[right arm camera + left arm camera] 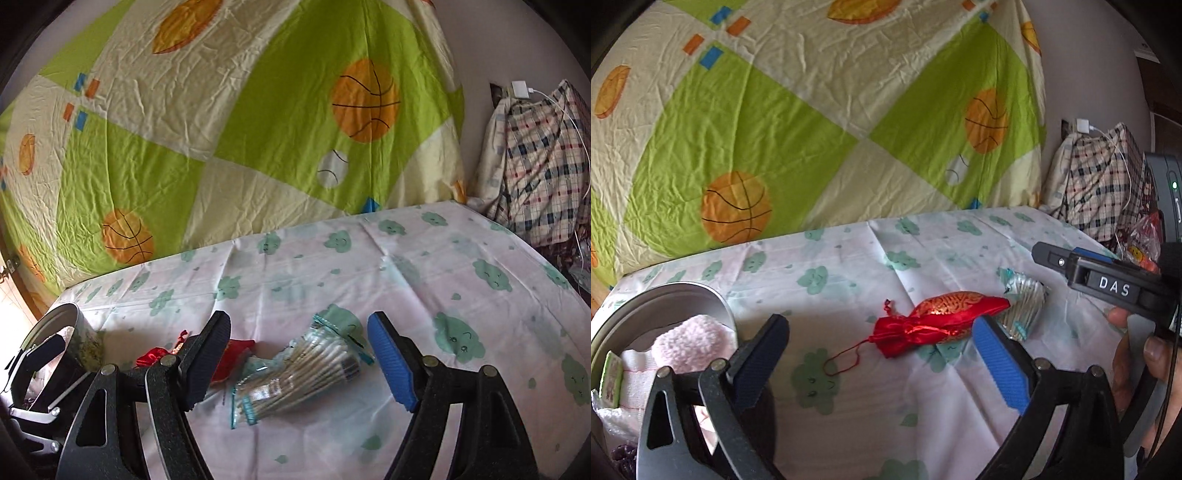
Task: Organize soft objects
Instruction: 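Move both tools back toward the red pouch and bagged cotton swabs, then grasp the red drawstring pouch with the left tool while the right tool grasps the cotton swab bag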
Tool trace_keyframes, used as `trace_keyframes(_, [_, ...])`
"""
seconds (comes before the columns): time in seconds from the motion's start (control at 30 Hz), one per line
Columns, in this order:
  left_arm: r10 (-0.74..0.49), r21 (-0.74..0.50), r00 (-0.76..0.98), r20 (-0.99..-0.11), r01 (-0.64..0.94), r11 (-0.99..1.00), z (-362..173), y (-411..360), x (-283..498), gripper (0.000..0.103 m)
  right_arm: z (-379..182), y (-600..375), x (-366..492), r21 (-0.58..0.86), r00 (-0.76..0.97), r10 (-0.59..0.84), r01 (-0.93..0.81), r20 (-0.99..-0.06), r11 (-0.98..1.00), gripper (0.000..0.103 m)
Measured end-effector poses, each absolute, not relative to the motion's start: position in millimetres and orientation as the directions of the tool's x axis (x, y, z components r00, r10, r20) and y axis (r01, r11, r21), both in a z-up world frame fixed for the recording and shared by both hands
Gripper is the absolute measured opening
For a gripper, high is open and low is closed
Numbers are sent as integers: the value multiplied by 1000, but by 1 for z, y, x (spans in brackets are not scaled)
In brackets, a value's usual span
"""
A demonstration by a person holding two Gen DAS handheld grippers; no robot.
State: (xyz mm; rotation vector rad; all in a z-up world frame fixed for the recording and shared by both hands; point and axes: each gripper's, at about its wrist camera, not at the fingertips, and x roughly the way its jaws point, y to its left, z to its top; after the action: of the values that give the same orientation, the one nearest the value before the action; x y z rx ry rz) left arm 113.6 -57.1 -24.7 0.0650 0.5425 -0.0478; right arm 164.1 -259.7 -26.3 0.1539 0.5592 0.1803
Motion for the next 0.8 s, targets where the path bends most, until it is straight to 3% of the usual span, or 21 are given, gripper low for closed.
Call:
trace_keyframes(0.2, [-71,43,793,-605,122,992,-43,-80,142,101,-39,-272,173,226,800,212,-97,-562,969,79])
trace_keyframes(0.37, [-116,-6,760,-640,146,989,-48,-86,166,101,-45,-279,177,250,786,206,-68,-583,966,79])
trace_keyframes(0.63, [-128,59,703,-700,235,970,-58,-101,198,101,-48,-281,178,233,782,184,-50,-596,971,79])
trace_keyframes(0.7, [-168,12,682,-712,251,968,-60,-97,205,100,-49,-281,178,233,781,182,-48,-598,971,79])
trace_keyframes(0.8, [-205,-39,659,-723,257,966,-62,-92,210,77,-48,-283,178,240,784,183,-45,-593,970,79])
